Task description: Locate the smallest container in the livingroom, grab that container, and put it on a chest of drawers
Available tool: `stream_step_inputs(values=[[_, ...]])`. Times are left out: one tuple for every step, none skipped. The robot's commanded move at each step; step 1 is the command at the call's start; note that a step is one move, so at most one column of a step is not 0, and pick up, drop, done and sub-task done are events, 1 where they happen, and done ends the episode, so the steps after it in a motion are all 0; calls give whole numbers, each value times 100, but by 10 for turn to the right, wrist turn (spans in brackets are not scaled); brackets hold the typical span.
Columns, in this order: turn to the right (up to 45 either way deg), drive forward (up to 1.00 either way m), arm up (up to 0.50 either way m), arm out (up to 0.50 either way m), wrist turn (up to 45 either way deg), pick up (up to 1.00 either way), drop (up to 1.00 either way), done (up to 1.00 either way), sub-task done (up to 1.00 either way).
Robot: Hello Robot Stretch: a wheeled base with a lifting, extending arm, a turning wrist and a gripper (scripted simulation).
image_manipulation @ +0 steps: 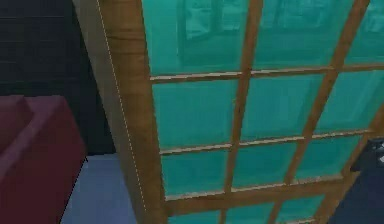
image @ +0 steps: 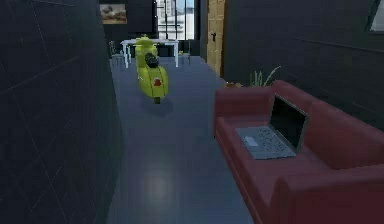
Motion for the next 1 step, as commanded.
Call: stream_step_inputs(values=[[0, 100, 0, 0, 0, 0, 0, 0, 0]])
